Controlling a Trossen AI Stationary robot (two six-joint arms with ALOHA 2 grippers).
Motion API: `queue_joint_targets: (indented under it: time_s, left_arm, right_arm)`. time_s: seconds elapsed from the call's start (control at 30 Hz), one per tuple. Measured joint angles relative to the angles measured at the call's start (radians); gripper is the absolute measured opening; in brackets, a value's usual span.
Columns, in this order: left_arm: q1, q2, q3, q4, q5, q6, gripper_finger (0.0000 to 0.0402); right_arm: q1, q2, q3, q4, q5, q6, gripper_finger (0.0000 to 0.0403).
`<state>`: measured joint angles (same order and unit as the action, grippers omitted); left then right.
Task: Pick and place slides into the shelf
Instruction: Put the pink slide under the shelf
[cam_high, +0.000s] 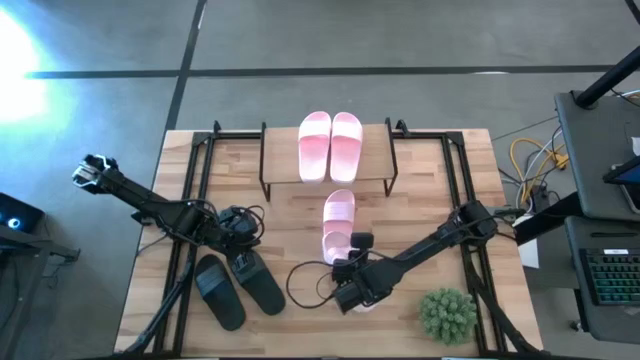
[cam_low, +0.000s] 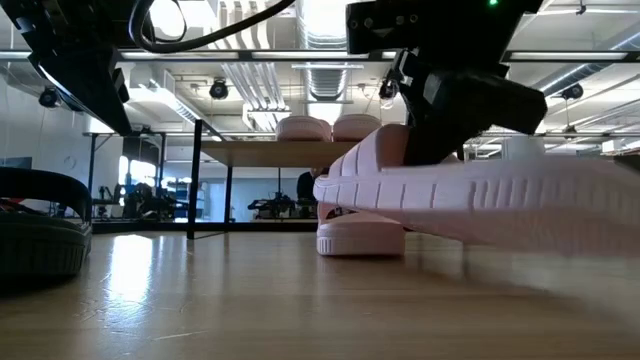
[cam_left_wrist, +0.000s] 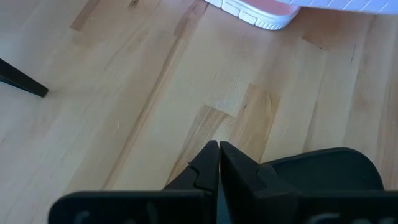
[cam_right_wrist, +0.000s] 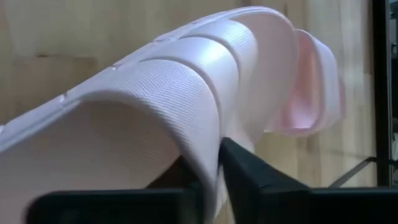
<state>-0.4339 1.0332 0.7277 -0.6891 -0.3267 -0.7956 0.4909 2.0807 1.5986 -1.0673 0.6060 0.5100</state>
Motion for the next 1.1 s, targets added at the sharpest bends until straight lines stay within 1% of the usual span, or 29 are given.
queue_joint_targets:
  time_s: [0.03, 0.07, 0.13, 0.3, 0.43, 0.57, 0.73, 0.8, 0.87, 1.0, 1.1]
  left_arm:
    - [0.000, 0.000, 0.000, 0.000, 0.000, 0.000, 0.0000]
    - [0.000, 0.000, 0.000, 0.000, 0.000, 0.000, 0.0000]
    - [0.000, 0.000, 0.000, 0.000, 0.000, 0.000, 0.0000]
    - [0.000, 0.000, 0.000, 0.001, -0.003, 0.000, 0.0000]
    - [0.000, 0.000, -0.001, 0.006, -0.024, 0.000, 0.0000]
    - [0.000, 0.000, -0.002, 0.043, -0.028, 0.000, 0.0000]
    - [0.000, 0.000, -0.002, 0.091, -0.029, 0.000, 0.0000]
    - [0.000, 0.000, -0.002, 0.098, -0.028, 0.000, 0.0000]
    - [0.000, 0.000, -0.002, 0.111, -0.028, 0.000, 0.0000]
    - [0.000, 0.000, -0.002, 0.109, -0.028, -0.005, 0.0000]
    - [0.000, 0.000, -0.002, 0.108, -0.028, -0.009, 0.0000]
  right_arm:
    - [0.004, -0.010, 0.000, -0.012, 0.000, 0.011, 0.0023]
    - [0.008, -0.021, 0.000, -0.027, 0.000, 0.026, 0.0017]
    - [0.021, -0.048, 0.000, -0.069, 0.000, 0.079, 0.0015]
    - [0.070, -0.114, 0.000, -0.259, 0.025, 0.250, 0.0014]
    - [0.085, -0.117, -0.006, -0.417, 0.031, 0.415, 0.0013]
    - [0.060, -0.116, -0.053, -0.411, 0.021, 0.483, 0.0013]
    - [-0.036, -0.115, -0.151, -0.411, 0.005, 0.533, 0.0013]
    - [-0.083, -0.114, -0.183, -0.400, 0.007, 0.532, 0.0013]
    - [-0.131, -0.114, -0.214, -0.344, 0.014, 0.492, 0.0013]
    - [-0.206, -0.114, -0.247, -0.175, 0.024, 0.329, 0.0013]
    - [-0.238, -0.114, -0.266, -0.091, 0.027, 0.235, 0.0013]
